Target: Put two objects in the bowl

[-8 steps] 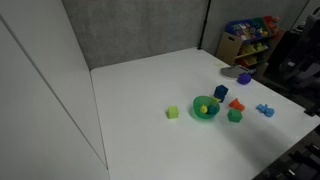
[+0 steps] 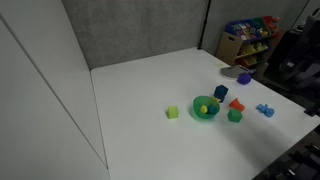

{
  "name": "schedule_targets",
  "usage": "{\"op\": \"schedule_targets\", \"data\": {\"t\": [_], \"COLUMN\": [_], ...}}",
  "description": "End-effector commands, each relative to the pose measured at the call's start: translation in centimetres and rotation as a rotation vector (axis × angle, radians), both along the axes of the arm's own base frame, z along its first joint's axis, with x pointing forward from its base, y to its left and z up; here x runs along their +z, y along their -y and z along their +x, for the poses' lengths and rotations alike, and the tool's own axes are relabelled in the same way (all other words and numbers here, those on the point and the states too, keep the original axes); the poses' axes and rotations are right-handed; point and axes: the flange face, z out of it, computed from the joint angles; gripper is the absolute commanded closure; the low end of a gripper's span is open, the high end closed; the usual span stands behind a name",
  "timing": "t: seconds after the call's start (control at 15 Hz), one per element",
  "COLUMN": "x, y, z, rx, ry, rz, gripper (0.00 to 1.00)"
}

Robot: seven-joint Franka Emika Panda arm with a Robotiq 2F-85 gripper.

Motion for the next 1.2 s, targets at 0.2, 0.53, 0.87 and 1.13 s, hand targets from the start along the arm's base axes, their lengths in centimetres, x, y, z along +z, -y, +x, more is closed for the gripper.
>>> {"op": "schedule_targets", "data": {"t": [0.2, 0.53, 0.87, 1.13], "x": [-3.5, -9.0, -15.9, -21.4], "y": [5.3, 10.2, 13.7, 16.2], "z": [2.6, 4.1, 5.3, 6.3], "rx": [-0.111, -0.158, -0.034, 0.032], "ry": [0.017, 0.017, -0.018, -0.038], "rz": [-0.043, -0.089, -0.123, -0.149], "gripper": [0.0, 0.0, 0.0, 0.0]}}
